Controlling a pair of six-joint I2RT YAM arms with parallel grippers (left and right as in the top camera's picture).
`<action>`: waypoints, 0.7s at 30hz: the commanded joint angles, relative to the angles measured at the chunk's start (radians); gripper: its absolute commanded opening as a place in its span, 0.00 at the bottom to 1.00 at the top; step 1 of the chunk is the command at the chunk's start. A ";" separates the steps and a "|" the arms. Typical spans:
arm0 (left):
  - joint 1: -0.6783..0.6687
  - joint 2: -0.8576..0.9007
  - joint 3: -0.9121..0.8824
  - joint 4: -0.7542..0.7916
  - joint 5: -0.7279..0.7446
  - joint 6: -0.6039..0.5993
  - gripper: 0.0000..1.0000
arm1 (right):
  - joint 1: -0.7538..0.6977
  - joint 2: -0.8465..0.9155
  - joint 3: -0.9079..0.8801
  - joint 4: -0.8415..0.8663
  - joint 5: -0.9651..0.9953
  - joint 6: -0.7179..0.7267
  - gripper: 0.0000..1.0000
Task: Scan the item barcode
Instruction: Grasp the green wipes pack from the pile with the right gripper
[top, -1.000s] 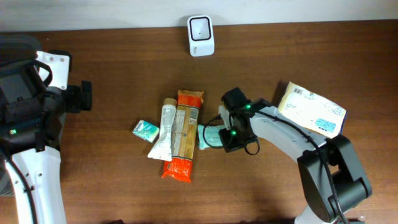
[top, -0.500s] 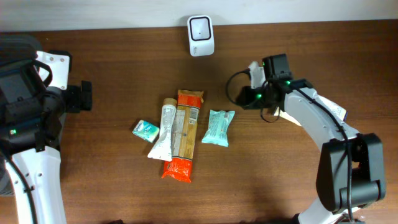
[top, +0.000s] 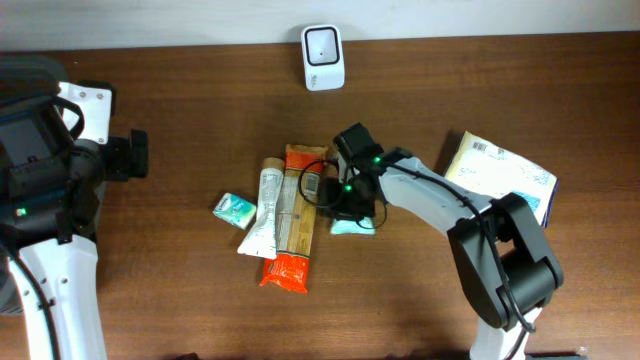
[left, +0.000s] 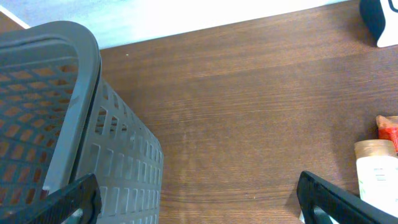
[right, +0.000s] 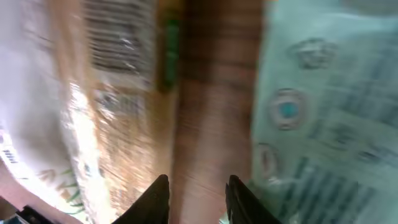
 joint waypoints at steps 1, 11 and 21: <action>0.003 0.001 0.004 0.002 0.010 0.015 0.99 | -0.042 0.001 0.013 -0.063 0.027 -0.026 0.30; 0.003 0.001 0.004 0.002 0.010 0.015 0.99 | -0.150 0.001 0.090 -0.215 0.015 -0.349 0.30; 0.003 0.001 0.004 0.002 0.010 0.015 0.99 | -0.126 -0.011 0.217 -0.420 0.018 -0.435 0.31</action>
